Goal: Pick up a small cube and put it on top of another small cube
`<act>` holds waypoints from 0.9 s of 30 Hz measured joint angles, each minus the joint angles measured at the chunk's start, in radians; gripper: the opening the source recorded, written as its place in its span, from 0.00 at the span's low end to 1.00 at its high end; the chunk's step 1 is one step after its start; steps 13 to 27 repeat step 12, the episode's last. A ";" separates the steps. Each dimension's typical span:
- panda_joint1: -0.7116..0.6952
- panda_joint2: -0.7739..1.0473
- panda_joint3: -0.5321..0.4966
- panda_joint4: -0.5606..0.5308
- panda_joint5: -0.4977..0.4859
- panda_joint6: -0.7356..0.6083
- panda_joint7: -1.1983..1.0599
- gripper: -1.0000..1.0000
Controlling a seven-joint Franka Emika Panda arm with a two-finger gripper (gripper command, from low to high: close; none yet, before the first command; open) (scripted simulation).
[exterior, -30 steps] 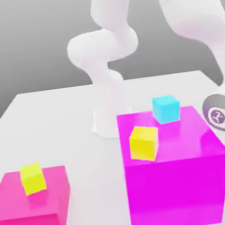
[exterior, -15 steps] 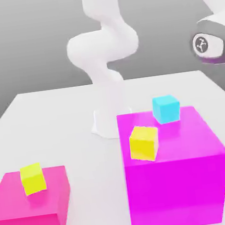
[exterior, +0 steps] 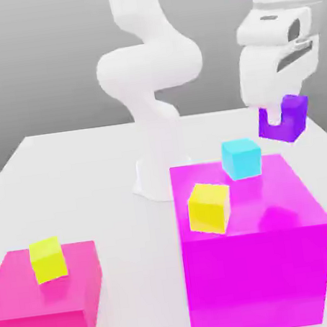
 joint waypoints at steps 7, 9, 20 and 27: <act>-0.039 -0.096 -0.022 -0.120 0.011 0.023 0.023 0.00; -0.041 -0.073 -0.015 -0.167 0.017 0.093 0.021 1.00; -0.041 -0.073 -0.015 -0.167 0.017 0.093 0.021 1.00; -0.041 -0.073 -0.015 -0.167 0.017 0.093 0.021 1.00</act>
